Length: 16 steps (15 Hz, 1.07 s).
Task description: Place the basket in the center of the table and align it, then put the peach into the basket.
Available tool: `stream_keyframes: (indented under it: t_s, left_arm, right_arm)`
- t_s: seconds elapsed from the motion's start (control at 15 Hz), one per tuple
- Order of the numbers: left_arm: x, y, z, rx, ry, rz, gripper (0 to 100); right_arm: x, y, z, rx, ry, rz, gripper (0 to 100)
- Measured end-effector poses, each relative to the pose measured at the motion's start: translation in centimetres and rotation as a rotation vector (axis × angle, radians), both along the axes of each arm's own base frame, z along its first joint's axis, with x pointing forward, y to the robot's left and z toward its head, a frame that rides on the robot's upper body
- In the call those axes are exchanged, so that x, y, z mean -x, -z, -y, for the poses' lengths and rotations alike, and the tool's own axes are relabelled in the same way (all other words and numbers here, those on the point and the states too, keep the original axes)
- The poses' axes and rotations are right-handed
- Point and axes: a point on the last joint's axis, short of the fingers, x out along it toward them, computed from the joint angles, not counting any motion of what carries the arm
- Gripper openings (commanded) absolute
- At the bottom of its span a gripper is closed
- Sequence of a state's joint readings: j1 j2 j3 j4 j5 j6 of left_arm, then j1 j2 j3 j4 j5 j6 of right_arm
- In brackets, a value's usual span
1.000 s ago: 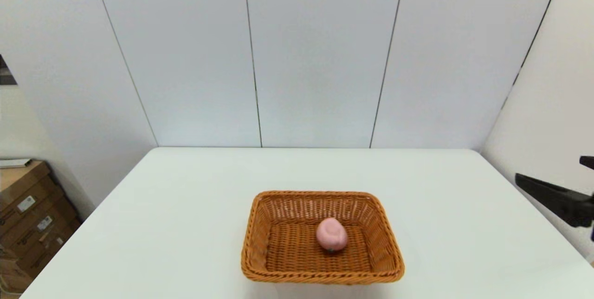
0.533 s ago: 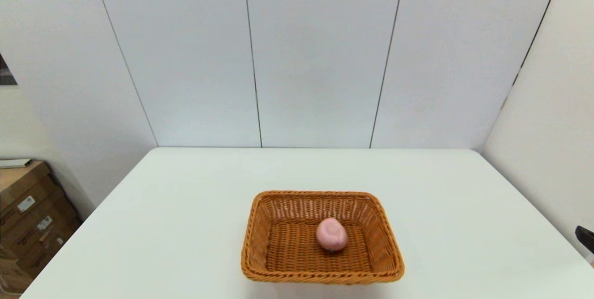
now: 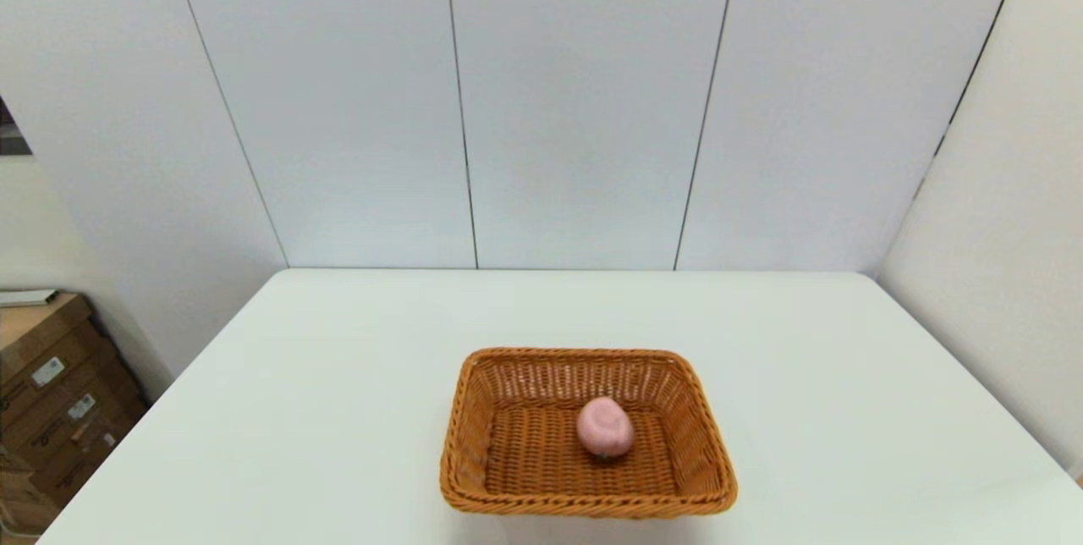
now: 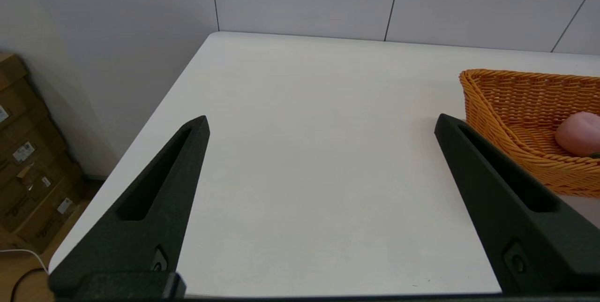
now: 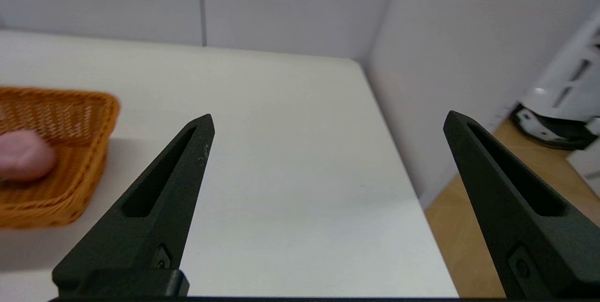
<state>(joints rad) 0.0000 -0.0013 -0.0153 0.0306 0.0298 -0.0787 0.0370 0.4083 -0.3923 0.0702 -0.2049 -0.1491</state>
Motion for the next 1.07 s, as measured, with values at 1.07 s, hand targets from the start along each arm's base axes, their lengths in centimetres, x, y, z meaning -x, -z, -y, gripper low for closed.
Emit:
stream_keyframes:
  t_s: [1.07]
  left_arm:
    - [0.0, 0.0, 0.0, 0.0, 0.0, 0.0, 100]
  right_arm:
    - [2.7, 9.8, -0.4, -0.069, -0.157, 0.144, 100]
